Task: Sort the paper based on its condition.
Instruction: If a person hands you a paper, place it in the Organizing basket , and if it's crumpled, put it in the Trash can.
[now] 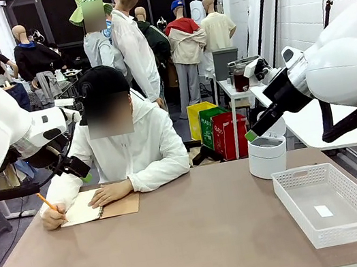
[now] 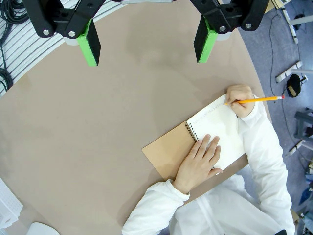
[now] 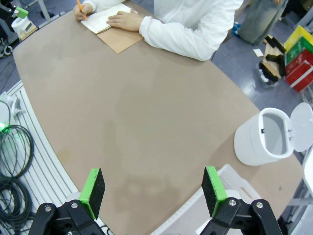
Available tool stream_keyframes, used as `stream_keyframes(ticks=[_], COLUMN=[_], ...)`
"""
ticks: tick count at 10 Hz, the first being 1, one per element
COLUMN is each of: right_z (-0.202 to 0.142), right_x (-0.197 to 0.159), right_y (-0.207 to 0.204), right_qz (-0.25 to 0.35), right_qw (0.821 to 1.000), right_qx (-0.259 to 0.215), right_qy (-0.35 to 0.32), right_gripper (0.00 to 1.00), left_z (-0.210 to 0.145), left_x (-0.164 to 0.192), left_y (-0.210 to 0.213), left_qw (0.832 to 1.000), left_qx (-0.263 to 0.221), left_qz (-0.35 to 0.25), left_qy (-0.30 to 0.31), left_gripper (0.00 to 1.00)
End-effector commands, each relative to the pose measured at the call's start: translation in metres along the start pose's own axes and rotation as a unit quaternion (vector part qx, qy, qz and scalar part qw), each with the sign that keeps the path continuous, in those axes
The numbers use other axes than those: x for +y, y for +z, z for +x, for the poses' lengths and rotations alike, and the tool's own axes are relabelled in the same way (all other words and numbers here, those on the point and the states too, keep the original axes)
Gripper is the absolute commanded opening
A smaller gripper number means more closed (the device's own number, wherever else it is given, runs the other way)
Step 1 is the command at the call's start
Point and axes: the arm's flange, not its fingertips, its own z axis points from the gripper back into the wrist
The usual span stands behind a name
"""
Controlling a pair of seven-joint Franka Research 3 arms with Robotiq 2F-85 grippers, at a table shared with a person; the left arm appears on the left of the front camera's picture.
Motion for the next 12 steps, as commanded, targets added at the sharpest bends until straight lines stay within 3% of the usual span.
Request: stream_keyframes(ticks=[1,12], right_z=[0.0000,0.0000], right_x=[-0.0001,-0.0001], right_y=[0.0002,0.0002], right_qz=[0.002,0.002], right_qw=[1.000,1.000], right_qx=[-0.001,-0.001], right_qy=[-0.002,-0.002], right_gripper=[1.00,1.00], left_z=[0.0003,0.0003], left_x=[0.0007,0.0007], left_y=[0.0007,0.0007], left_qw=[1.000,1.000], left_qx=[-0.003,-0.003], left_qz=[0.000,0.000], left_qy=[0.002,0.002], left_gripper=[1.00,1.00])
